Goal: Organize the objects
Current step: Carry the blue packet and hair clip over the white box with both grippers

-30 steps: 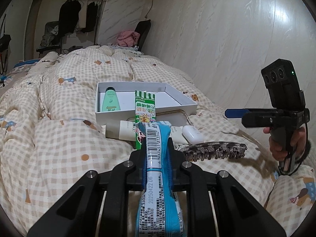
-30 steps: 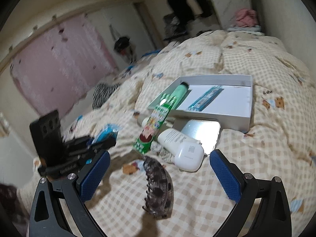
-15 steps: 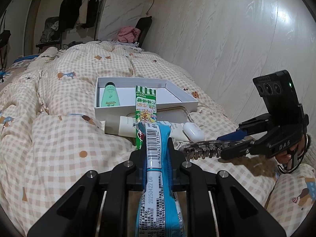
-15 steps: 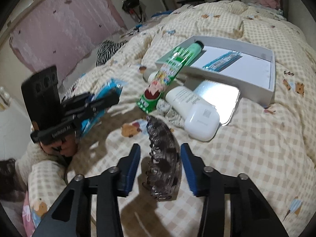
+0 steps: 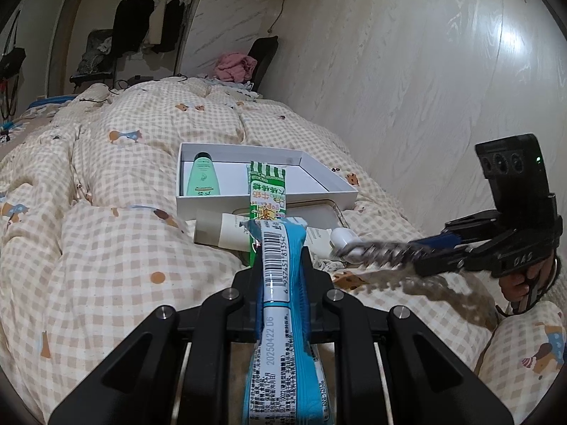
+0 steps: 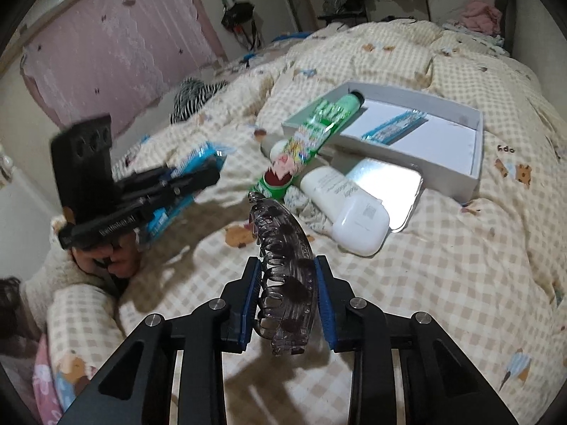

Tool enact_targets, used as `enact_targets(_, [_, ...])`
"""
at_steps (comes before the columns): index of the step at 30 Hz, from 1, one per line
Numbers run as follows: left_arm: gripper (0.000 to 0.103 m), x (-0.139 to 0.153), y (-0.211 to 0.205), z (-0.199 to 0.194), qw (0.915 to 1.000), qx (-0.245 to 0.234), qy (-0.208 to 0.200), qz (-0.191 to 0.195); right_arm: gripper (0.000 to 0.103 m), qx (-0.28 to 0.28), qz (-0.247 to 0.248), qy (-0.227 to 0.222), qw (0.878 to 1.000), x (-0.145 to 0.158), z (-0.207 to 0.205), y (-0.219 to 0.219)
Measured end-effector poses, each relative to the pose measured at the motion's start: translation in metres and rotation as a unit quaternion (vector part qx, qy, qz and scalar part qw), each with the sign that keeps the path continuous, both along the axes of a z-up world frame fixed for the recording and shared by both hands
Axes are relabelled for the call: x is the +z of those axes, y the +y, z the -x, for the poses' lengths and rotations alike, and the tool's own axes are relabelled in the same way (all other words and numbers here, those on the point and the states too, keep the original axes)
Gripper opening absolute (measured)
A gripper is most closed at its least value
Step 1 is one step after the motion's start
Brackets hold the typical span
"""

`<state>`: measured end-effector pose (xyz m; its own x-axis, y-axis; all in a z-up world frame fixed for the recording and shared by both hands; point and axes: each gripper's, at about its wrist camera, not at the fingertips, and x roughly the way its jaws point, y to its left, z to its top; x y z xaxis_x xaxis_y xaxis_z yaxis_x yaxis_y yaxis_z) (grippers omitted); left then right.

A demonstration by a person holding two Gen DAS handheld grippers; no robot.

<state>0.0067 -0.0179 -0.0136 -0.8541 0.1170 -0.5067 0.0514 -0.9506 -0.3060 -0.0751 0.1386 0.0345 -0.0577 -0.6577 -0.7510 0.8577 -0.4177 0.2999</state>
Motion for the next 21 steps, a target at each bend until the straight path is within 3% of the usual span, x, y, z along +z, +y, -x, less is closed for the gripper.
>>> enact_targets(6, [0.017, -0.001, 0.000, 0.000, 1.0000, -0.001, -0.001, -0.002, 0.029, -0.015, 0.075, -0.038, 0.996, 0.005, 0.001, 0.025])
enact_targets(21, [0.017, -0.005, 0.000, 0.004, 0.9999, -0.012, -0.004, -0.004, 0.029, -0.006, 0.107, -0.082, 0.991, -0.019, 0.000, 0.030])
